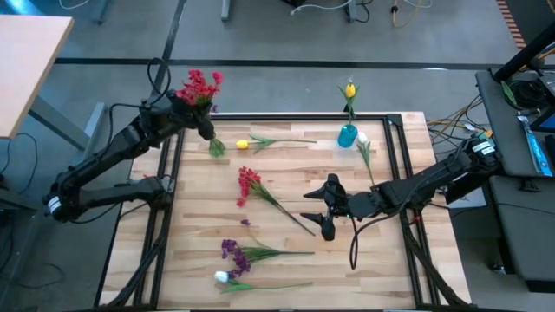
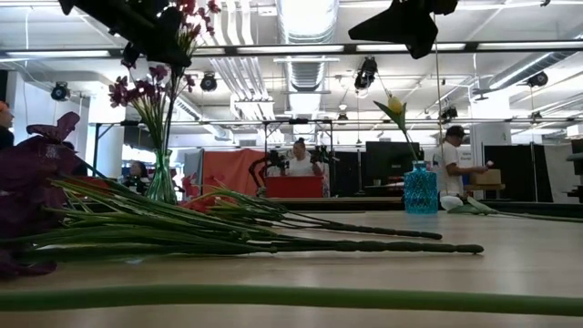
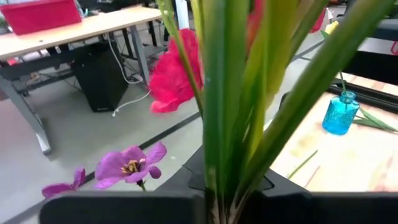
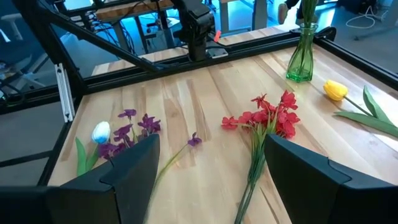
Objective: Sort flowers into vase by color
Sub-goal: Put the right red flowers into the green vase
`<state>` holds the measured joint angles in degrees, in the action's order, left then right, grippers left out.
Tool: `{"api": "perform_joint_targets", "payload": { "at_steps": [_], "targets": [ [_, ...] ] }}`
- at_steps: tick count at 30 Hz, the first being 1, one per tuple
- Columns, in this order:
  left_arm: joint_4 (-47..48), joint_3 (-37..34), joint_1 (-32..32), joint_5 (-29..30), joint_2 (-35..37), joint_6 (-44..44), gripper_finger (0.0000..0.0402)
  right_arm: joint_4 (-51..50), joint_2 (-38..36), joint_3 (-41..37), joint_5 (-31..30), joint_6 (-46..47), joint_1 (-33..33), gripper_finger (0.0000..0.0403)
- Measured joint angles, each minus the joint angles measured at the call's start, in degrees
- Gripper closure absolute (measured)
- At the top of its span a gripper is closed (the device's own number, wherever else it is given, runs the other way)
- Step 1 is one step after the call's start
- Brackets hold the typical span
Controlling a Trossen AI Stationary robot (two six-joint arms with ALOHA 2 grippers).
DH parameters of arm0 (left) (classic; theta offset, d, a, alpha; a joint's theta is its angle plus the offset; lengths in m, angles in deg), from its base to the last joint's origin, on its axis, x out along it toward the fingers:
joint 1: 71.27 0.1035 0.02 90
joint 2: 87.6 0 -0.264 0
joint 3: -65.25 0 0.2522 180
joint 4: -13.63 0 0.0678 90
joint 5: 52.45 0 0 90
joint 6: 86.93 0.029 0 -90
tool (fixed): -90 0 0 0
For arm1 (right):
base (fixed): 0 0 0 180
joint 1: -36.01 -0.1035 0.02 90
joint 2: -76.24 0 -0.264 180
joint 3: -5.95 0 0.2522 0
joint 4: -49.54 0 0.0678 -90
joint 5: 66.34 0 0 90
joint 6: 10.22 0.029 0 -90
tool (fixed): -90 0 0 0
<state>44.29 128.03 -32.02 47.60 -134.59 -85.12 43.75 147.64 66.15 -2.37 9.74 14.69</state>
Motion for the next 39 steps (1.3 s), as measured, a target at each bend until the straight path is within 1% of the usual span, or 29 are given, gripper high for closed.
{"api": "perform_joint_targets", "payload": {
  "at_steps": [5, 11, 14, 18, 28, 30, 32, 36, 39],
  "targets": [
    [0.0, 0.0, 0.0, 0.1, -1.1, -1.3, 0.0358, 0.0, 0.0, -0.1, 0.0, 0.5, 0.0, 0.0122],
    [-0.1, -0.1, 0.0, 0.1, -1.3, -2.4, 0.0317, -0.1, 0.0, -0.2, 0.3, 0.5, 0.0, 0.0122],
    [0.1, -0.1, 0.0, 0.2, -1.0, -2.4, 0.029, -0.5, 0.0, -0.2, 0.6, 0.5, 0.0, 0.0122],
    [2.2, -0.1, 0.0, 2.9, -0.6, -2.6, 0.0251, -0.6, 0.0, -0.2, 0.6, 0.5, 0.0, 0.0122],
    [8.5, -0.1, 0.0, 2.9, 3.1, -4.4, 0.0144, -0.6, 0.0, -0.2, 0.7, 0.7, 0.0, 0.0122],
    [9.3, -0.1, -0.1, 1.9, 4.3, -4.7, 0.0129, -0.7, 0.0, -0.2, 0.7, 1.2, 0.0, 0.0122],
    [11.5, 0.8, -0.1, -0.4, 5.4, -5.6, 0.0118, -1.0, 0.0, -0.2, 0.7, 1.9, 0.0, 0.0122],
    [15.5, 5.0, -0.6, -8.0, 6.9, -7.7, 0.011, -4.1, 0.0, -0.2, 0.7, 5.8, 0.0, 0.0122],
    [18.3, 7.5, -2.3, -14.5, 7.7, -10.0, 0.011, -8.3, 0.0, -0.2, 0.7, 9.8, 0.0, 0.0122]
  ]
}}
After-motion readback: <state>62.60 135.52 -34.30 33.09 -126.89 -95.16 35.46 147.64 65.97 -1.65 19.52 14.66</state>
